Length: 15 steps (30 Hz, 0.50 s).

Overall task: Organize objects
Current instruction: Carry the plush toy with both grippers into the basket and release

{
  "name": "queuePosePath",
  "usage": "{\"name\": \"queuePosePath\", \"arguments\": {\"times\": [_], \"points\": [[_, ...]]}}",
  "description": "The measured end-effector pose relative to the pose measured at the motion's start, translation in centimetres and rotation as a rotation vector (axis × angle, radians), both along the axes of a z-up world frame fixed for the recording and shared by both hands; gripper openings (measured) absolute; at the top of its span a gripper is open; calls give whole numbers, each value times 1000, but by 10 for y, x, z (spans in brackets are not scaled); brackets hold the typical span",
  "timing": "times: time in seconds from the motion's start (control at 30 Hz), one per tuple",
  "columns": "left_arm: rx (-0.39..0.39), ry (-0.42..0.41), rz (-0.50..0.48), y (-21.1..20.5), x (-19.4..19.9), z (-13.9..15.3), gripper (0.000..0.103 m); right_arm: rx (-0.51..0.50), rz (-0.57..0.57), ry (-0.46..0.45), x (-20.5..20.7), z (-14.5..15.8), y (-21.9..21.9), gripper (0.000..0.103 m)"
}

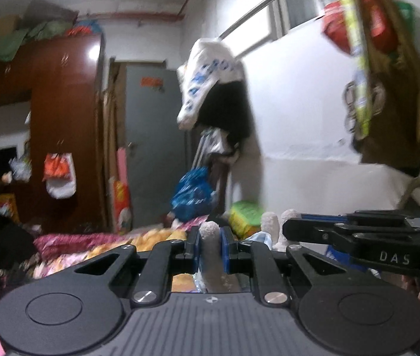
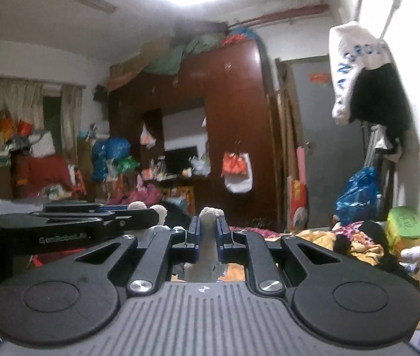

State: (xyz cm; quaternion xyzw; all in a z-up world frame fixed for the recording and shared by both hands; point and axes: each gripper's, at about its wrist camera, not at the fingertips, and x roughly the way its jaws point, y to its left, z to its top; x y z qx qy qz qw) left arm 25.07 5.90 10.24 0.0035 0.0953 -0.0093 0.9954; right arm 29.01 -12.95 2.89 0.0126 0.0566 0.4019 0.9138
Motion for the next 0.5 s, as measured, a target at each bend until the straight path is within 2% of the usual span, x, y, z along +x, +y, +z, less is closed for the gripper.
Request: {"name": "queuePosePath", "arguments": {"times": [0.23,0.3,0.5], "points": [[7,83,108,29,32,-21,17,-113,12,-27,14,-18,50,12],[6,113,123,31,38,-25,17,-149,19,-36,13,-22,55,12],[47,213,136,25,49,-39,17,-223,12,17,18,-30,55,12]]}}
